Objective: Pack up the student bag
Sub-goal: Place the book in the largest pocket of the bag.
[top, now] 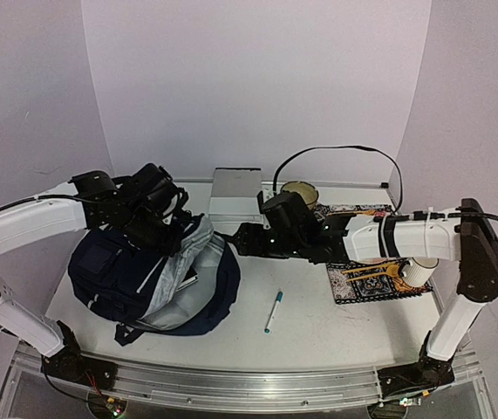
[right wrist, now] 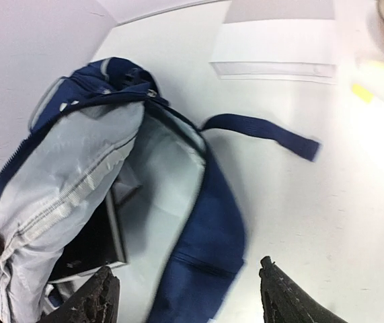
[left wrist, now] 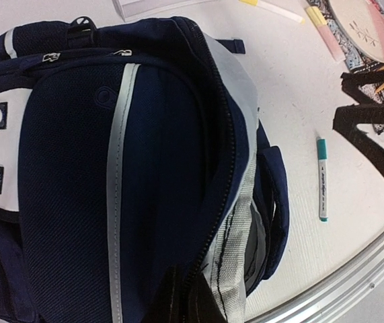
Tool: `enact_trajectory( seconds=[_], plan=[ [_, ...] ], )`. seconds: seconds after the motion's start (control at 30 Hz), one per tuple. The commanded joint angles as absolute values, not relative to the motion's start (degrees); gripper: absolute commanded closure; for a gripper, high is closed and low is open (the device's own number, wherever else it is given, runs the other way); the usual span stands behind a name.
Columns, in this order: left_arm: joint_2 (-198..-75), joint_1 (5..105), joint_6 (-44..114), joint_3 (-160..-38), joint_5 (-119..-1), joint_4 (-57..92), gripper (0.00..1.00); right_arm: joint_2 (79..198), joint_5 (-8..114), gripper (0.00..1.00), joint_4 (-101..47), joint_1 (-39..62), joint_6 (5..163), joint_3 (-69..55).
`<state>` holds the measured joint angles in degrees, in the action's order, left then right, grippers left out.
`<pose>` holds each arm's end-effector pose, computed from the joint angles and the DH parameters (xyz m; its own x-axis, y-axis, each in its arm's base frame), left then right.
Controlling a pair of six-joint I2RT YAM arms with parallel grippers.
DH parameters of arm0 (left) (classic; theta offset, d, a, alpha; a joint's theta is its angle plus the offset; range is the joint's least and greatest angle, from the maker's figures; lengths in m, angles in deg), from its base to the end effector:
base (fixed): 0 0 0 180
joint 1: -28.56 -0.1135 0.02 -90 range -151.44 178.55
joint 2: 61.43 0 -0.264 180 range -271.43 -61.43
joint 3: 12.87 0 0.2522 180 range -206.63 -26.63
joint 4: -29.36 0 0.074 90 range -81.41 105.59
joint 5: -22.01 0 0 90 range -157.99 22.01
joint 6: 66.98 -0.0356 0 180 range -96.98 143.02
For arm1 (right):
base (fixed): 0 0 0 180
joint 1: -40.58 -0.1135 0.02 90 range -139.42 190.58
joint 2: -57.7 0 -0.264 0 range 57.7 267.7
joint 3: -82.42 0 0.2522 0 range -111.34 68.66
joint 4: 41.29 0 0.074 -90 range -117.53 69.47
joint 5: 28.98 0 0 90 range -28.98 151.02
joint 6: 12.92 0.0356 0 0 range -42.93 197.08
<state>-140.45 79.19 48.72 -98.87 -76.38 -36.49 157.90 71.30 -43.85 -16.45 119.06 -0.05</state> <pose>0.1794 -0.2105 0.3098 -0.8002 0.2989 -0.5200 0.4106 0.9050 -0.1117 0.2296 0.3424 0.2680 -0.5953 0.2916 -0.7487 -0.4487 0.6523 0.6108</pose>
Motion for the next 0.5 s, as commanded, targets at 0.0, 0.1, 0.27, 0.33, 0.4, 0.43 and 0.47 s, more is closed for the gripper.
enact_trajectory(
  seconds=[0.0, 0.1, 0.27, 0.33, 0.4, 0.43, 0.47],
  plan=[
    [-144.09, 82.26, 52.53, -98.48, -81.98, -33.15, 0.92, 153.42, 77.29, 0.28, -40.57, -14.9, 116.69, 1.94],
    [-146.97, 84.17, 54.64, -97.63, -82.92, -31.71, 0.88, 152.16, 77.51, 0.26, -39.99, -13.49, 115.75, 2.52],
    [-149.23, 84.49, 57.22, -96.87, -81.71, -30.05, 0.65, 150.3, 77.29, 0.22, -38.91, -11.41, 113.0, 3.13],
    [-148.62, 84.46, 57.61, -97.83, -80.72, -28.44, 0.55, 149.61, 76.77, 0.21, -38.74, -10.38, 112.33, 3.65],
    [-148.03, 84.43, 57.79, -99.15, -80.32, -27.01, 0.49, 148.95, 76.18, 0.2, -38.61, -9.63, 111.66, 4.31],
    [-147.86, 84.39, 57.74, -100.38, -80.24, -26.59, 0.46, 148.64, 75.97, 0.19, -38.59, -9.26, 111.19, 4.54],
    [-147.89, 84.3, 57.68, -101.77, -80.01, -26.34, 0.44, 148.35, 75.69, 0.19, -38.59, -8.94, 110.76, 4.77]
  ],
)
